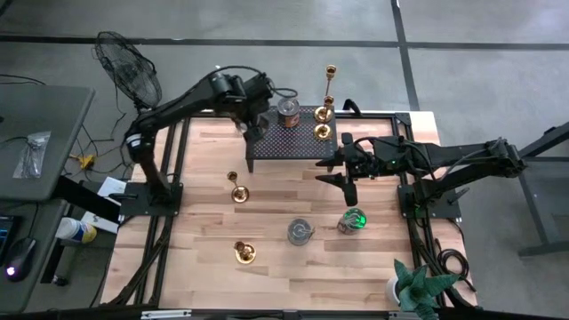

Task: Pick & Place candle stick holders
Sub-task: Put the white scented candle on the shelf

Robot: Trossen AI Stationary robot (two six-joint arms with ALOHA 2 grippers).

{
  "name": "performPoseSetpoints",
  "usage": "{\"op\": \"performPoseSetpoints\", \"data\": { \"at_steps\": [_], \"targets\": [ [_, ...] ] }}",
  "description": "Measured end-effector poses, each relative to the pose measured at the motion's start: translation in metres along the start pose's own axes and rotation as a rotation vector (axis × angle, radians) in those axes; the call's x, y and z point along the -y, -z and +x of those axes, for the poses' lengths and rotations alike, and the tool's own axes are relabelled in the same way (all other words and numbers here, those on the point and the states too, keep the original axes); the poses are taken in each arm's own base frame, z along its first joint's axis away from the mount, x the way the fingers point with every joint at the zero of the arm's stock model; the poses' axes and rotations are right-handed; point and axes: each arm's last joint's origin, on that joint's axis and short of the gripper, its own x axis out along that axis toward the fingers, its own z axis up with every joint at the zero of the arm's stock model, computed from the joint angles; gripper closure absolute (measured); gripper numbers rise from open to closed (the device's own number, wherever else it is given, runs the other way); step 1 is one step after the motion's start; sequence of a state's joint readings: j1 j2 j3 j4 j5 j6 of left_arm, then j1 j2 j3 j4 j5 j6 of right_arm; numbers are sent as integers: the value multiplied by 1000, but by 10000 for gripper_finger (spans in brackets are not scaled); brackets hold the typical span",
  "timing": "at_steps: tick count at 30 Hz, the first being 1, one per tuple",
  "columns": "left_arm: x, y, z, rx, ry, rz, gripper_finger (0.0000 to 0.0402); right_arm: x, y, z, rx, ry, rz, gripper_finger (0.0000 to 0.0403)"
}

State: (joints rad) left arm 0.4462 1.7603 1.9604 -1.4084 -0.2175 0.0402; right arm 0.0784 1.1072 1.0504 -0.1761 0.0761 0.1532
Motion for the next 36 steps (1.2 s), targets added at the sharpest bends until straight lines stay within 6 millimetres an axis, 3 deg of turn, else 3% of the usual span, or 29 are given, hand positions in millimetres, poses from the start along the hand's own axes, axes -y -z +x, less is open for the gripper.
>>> {"op": "performPoseSetpoints", "data": {
  "at_steps": [10, 21, 36],
  "targets": [
    [-18, -20, 25, -88, -39, -30, 46, 0, 0, 0, 0, 0, 0, 229],
    [-37, -28, 31, -11, -67, -80, 46, 0, 0, 0, 0, -1, 0, 229],
    [-37, -34, 57, -69, -20, -93, 46, 0, 0, 0, 0, -1, 0, 229]
  ]
}}
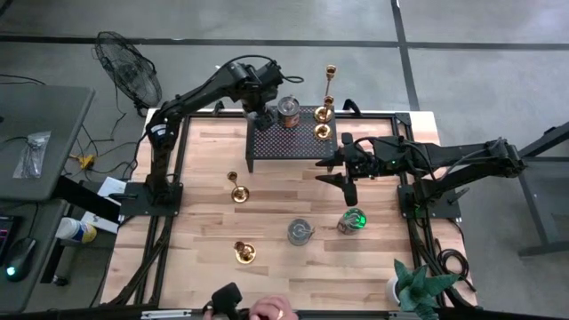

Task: Pick & Place candle stick holders
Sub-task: Put the white scented candle on the shelf

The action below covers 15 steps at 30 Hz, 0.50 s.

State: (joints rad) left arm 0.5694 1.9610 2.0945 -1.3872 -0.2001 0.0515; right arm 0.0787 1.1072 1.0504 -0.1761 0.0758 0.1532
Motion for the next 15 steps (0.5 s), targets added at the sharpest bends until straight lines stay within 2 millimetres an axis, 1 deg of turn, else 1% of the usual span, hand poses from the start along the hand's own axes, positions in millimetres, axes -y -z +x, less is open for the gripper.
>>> {"op": "performPoseSetpoints", "data": {
  "at_steps": [15],
  "targets": [
    [1, -2, 1, 11, 28, -2, 46, 0, 0, 0, 0, 0, 0, 229]
  ]
}}
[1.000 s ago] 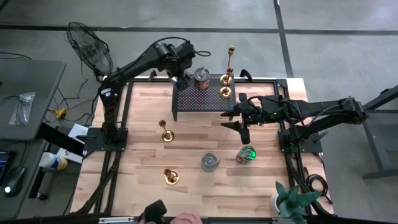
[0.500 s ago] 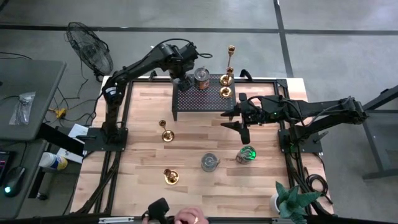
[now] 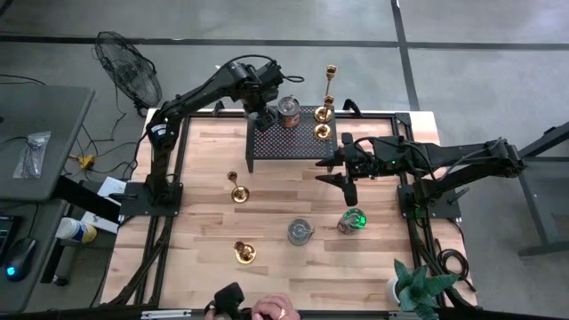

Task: Pick & Place candle stick holders
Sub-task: Put the white scented candle on the shelf

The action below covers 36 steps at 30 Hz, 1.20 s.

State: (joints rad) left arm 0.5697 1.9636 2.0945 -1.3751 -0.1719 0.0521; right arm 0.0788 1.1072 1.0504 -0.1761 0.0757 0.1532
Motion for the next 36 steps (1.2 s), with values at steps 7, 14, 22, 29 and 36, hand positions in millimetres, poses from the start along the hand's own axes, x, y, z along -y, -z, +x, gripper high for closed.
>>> {"op": "performPoseSetpoints", "data": {
  "at_steps": [7, 14, 22, 29, 36],
  "targets": [
    [1, -2, 4, -2, 0, 2, 46, 0, 0, 0, 0, 0, 0, 229],
    [1, -2, 5, -8, 0, 5, 44, 0, 0, 0, 0, 0, 0, 229],
    [1, -2, 7, -14, 0, 6, 30, 0, 0, 0, 0, 0, 0, 229],
    [2, -2, 9, -29, 2, 7, 27, 0, 0, 0, 0, 0, 0, 229],
    [2, -4, 7, -6, -2, 20, 26, 0, 0, 0, 0, 0, 0, 229]
  ]
}}
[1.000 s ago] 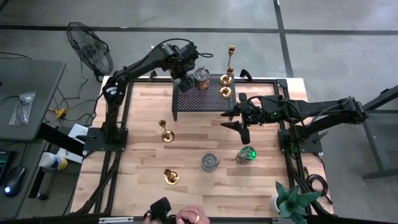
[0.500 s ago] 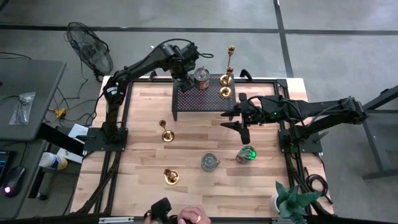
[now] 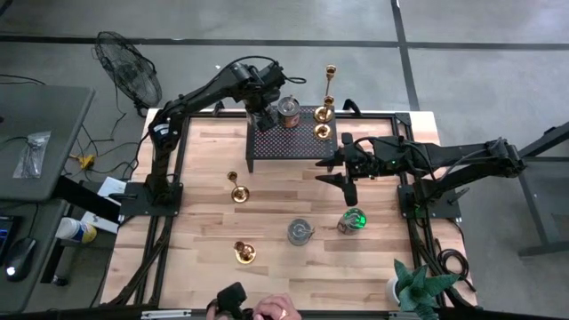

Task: Pick & Place candle stick holders
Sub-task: Put the white scented candle on the shelf

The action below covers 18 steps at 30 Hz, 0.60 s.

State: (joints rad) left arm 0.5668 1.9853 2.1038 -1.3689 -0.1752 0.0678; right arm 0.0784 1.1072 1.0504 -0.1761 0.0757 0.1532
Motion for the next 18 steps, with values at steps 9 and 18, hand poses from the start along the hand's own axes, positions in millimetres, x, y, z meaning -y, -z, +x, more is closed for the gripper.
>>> {"op": "performPoseSetpoints", "data": {
  "at_steps": [9, 18],
  "targets": [
    [2, -5, -15, 64, -4, 11, 25, 0, 0, 0, 0, 0, 0, 229],
    [2, -3, -15, 44, 10, 37, 25, 0, 0, 0, 0, 0, 0, 229]
  ]
}}
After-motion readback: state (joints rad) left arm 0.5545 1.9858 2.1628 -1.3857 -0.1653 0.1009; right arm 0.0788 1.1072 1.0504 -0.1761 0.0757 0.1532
